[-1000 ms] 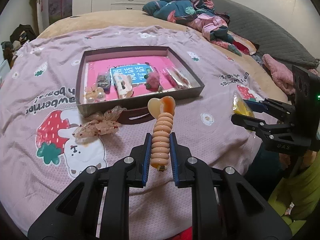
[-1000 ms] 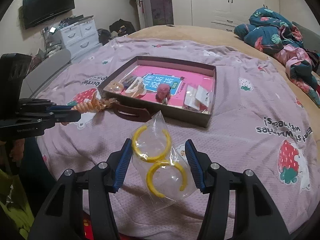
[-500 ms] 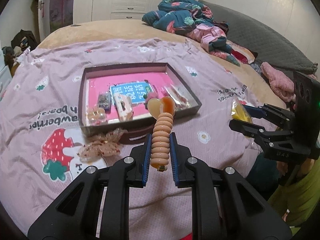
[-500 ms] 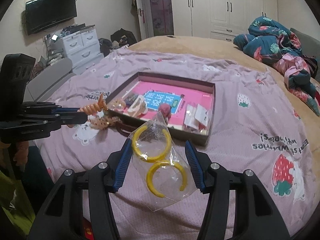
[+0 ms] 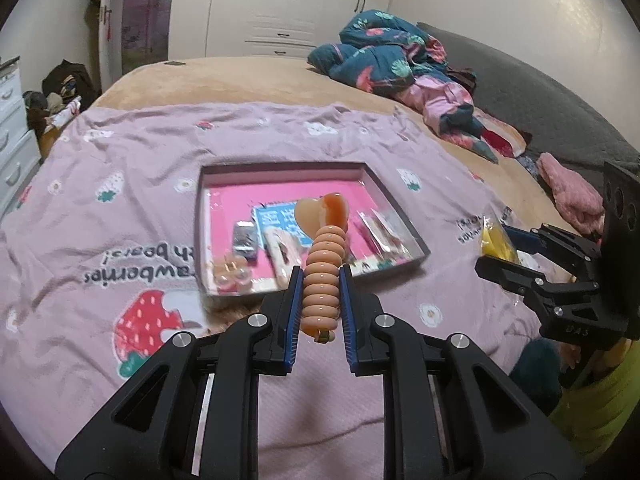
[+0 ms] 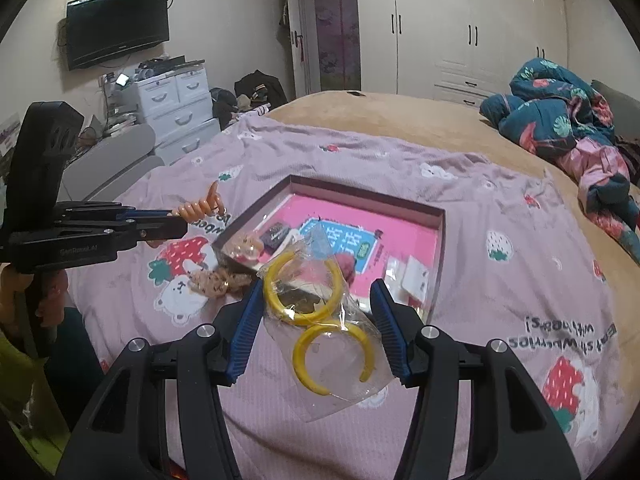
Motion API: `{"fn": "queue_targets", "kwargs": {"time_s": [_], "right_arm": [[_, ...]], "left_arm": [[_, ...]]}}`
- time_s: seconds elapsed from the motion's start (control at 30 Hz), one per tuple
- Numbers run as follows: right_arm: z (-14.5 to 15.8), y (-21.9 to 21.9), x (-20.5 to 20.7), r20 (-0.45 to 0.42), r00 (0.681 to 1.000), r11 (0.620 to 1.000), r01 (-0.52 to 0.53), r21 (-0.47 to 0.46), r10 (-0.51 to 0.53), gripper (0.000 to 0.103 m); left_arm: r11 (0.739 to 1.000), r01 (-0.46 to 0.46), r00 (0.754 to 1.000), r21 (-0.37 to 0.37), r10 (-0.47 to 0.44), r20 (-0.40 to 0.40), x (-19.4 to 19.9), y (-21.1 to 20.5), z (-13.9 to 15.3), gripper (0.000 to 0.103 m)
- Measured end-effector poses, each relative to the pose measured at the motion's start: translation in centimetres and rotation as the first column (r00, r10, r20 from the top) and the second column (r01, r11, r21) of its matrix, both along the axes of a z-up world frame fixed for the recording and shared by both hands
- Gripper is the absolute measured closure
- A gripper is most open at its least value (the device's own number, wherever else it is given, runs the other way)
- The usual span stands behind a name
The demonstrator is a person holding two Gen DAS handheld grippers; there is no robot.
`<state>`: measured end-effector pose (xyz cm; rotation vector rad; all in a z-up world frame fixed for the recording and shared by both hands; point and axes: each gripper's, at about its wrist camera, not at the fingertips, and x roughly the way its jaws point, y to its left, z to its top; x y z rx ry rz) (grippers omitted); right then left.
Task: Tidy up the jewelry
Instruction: 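Lift the coiled tie with the left tool while the right carries the bangles over the box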
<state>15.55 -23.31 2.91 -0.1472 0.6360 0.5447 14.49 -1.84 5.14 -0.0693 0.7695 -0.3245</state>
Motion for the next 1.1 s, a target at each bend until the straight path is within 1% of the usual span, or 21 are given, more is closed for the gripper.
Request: {"fn": "queue_targets", "kwargs": {"time_s": [0.27,0.5,0.67,0.93,1.1], "right_arm": [[0.3,1.1,3.1,0.011,1.0,1.0,0.002,-0.008,-0.002,0.05],[-0.6,1.3,6.6,0.003,0.999,0.999,0.038,-0.01,-0.038,0.05],[-2.1,1.1,9.4,-0.03,0.997,0.997,0.073,-0.018,-0.073,0.05],[-4.7,0.1,12.8,-0.087,0.988,0.992,0.127,-0.029,-0.129,0.05],[-7.2,0.2,14.9,-0.149,0.978,0.989,0.137,-0.054,-0.144,0.05]], "left_arm": [[0.999,-0.037,0.999,-0.004,0.037,0.011,2.6,1.1,0.4,0.092],[0.997,-0.078,0.997,-0.005,0.078,-0.023,5.8,1.7,-1.3,0.092],[0.995,-0.096,0.994,0.005,0.096,-0.057,8.2,2.0,-3.1,0.092],[0.994,-0.104,0.988,0.026,0.107,-0.109,11.9,1.8,-5.9,0.092],[0.995,-0.097,0.985,0.025,0.099,-0.141,13.3,1.5,-7.4,0.092]]}}
